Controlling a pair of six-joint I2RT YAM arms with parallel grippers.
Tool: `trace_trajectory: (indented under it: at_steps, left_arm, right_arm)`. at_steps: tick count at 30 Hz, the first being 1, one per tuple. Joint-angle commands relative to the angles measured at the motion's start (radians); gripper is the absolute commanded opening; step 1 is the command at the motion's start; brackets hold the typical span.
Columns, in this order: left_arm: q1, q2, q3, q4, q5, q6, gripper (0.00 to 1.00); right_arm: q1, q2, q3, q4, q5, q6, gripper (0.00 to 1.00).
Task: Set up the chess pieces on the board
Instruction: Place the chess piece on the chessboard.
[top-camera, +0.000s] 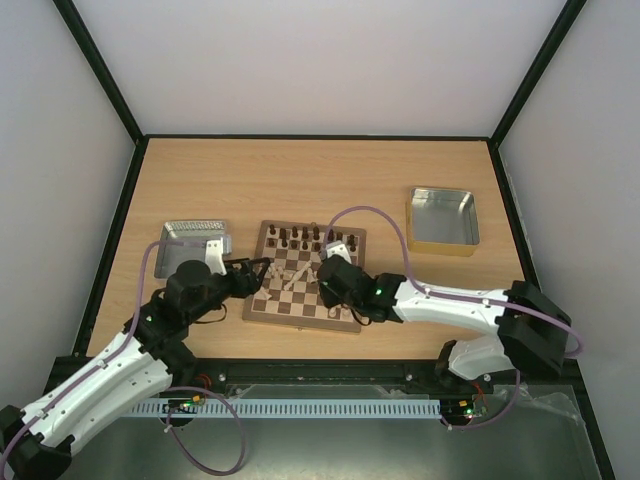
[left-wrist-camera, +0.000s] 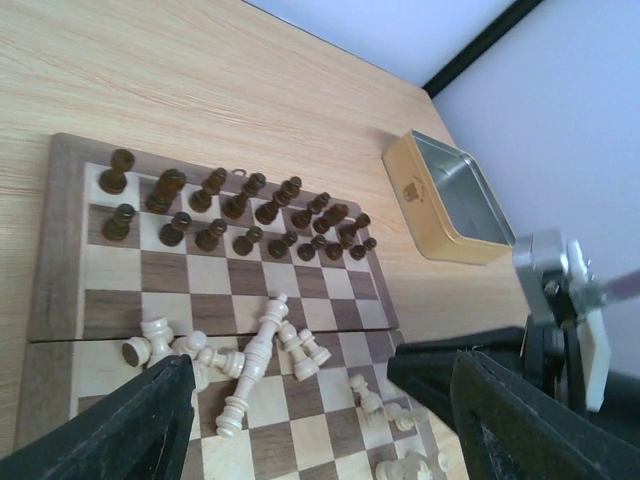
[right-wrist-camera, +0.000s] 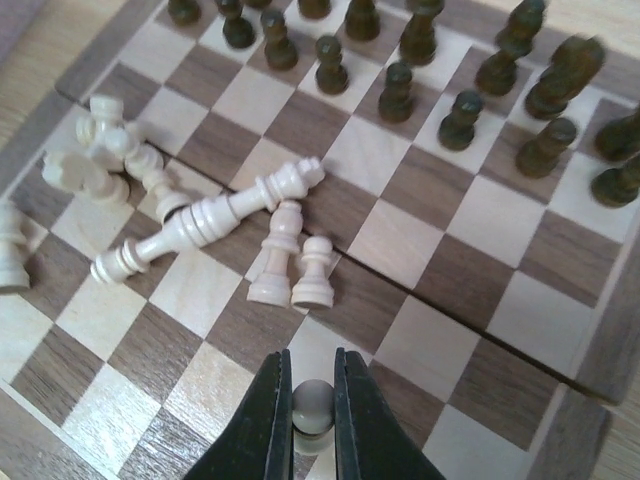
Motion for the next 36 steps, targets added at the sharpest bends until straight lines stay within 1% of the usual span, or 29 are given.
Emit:
trace_trajectory:
  at_steps: [1, 9, 14, 20, 29, 32, 36]
  left_arm:
    - [0.01, 0.004, 0.04, -0.055, -0.073, -0.032, 0.73]
    - [0.013, 0.053, 0.026, -0.028, -0.071, -0.02, 0.73]
    - [0.016, 0.073, 0.013, 0.009, -0.064, -0.015, 0.73]
    - [0.021, 0.094, 0.017, 0.009, -0.059, -0.002, 0.73]
    - [0.025, 0.08, -0.002, 0.01, -0.056, -0.012, 0.73]
    - [0.026, 0.076, -0.001, 0.008, -0.052, -0.01, 0.73]
    - [0.028, 0.073, -0.004, 0.007, -0.052, -0.009, 0.73]
  right_arm:
    - [0.03, 0.06, 0.011, 0.033, 0.031, -0.023, 0.05]
    - [0.049, 0.118, 0.007, 0.033, -0.035, -0.016, 0.06]
    - [0.05, 0.133, 0.008, 0.034, -0.052, -0.025, 0.07]
    - [0.05, 0.15, 0.014, 0.029, -0.066, -0.034, 0.09]
    - [0.051, 0.151, 0.015, 0.035, -0.052, -0.028, 0.17]
    - [0.05, 0.143, 0.018, 0.029, -0.052, -0.024, 0.23]
    - [0.05, 0.117, 0.017, 0.023, -0.05, -0.017, 0.24]
